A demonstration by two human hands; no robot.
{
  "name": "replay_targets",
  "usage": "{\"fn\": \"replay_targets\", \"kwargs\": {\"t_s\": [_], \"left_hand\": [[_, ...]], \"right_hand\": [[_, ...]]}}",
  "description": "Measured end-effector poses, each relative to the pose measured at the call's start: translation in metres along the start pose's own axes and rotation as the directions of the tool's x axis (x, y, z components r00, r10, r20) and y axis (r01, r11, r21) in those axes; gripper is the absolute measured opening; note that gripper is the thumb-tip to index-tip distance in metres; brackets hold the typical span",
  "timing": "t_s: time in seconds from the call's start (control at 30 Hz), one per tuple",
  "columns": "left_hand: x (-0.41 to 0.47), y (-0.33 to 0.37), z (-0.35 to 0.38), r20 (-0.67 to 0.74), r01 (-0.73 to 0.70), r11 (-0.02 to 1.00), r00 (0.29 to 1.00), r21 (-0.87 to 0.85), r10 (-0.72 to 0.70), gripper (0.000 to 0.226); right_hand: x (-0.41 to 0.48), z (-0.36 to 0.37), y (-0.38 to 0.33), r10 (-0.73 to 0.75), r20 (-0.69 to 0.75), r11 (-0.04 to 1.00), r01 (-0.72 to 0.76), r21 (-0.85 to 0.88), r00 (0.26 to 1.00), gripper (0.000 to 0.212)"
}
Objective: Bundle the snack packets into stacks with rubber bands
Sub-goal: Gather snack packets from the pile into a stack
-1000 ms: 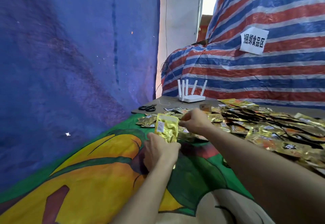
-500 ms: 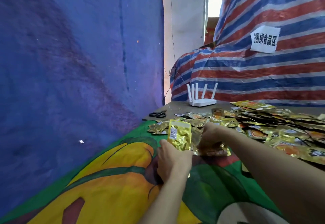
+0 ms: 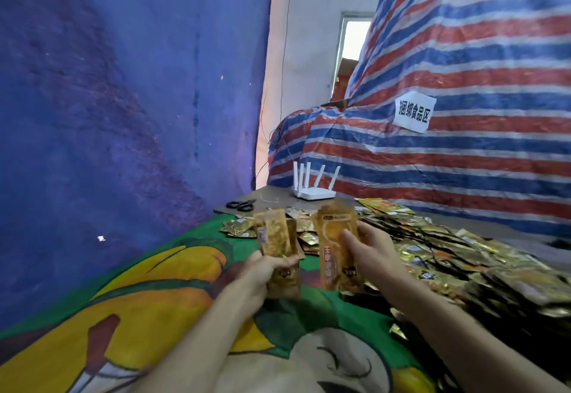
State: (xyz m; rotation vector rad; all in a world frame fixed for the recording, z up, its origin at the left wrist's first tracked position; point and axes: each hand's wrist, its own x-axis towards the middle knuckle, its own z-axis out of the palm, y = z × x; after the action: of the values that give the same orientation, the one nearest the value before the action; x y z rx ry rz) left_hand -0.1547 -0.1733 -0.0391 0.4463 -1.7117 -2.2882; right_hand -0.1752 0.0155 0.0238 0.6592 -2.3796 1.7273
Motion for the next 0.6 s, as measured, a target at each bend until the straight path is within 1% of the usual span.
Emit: {"fn": "replay_targets", "kwargs": {"t_s": [0.07, 0.13, 0.23, 0.27, 0.3, 0.37, 0.43, 0.5, 0.53, 0.6], "left_hand": [[-0.016, 0.001, 0.009, 0.120, 0.035, 0.999, 0.992, 0.020, -0.037, 0.026], [-0.033, -0.001, 0.021, 0.212, 0.068, 0.997, 0.974, 0.036, -0.074, 0.020], [-0.056, -0.005, 0.041, 0.253, 0.103, 0.993, 0.964, -0.058, -0.085, 0.017], [-0.062, -0.006, 0.048, 0.253, 0.101, 0.991, 0.964, -0.086, -0.077, 0.016], [-0.067, -0.010, 0.054, 0.256, 0.093, 0.992, 0.964, -0.088, -0.068, 0.016], [-0.074, -0.022, 0.064, 0.248, 0.037, 0.997, 0.968, -0.062, -0.020, 0.020], [-0.078, -0.036, 0.069, 0.213, -0.014, 0.997, 0.977, -0.080, 0.031, 0.024], [-0.079, -0.045, 0.069, 0.213, -0.049, 0.995, 0.975, -0.083, 0.066, 0.024], [-0.079, -0.048, 0.069, 0.220, -0.084, 0.995, 0.971, -0.046, 0.092, 0.023], [-0.078, -0.054, 0.069, 0.225, -0.181, 0.980, 0.962, 0.084, 0.158, 0.021]], "right_hand": [[-0.029, -0.013, -0.002, 0.031, -0.021, 0.997, -0.030, 0.071, 0.999, 0.011], [-0.048, -0.023, 0.001, 0.033, -0.084, 0.996, -0.026, 0.085, 0.996, 0.010], [-0.068, -0.032, 0.007, 0.087, -0.173, 0.987, -0.061, 0.151, 0.981, 0.010], [-0.074, -0.033, 0.010, 0.082, -0.216, 0.987, -0.050, 0.150, 0.973, 0.010], [-0.080, -0.032, 0.015, 0.044, -0.270, 0.991, -0.008, 0.134, 0.962, 0.008], [-0.089, -0.028, 0.029, -0.068, -0.348, 0.990, 0.105, 0.090, 0.935, 0.005], [-0.093, -0.021, 0.038, -0.115, -0.330, 0.989, 0.138, 0.048, 0.937, 0.008], [-0.090, -0.015, 0.045, -0.118, -0.311, 0.989, 0.139, 0.045, 0.943, 0.008], [-0.089, -0.013, 0.047, -0.109, -0.306, 0.990, 0.132, 0.057, 0.946, 0.011], [-0.090, -0.011, 0.048, -0.069, -0.274, 0.989, 0.102, 0.109, 0.959, 0.018]]}}
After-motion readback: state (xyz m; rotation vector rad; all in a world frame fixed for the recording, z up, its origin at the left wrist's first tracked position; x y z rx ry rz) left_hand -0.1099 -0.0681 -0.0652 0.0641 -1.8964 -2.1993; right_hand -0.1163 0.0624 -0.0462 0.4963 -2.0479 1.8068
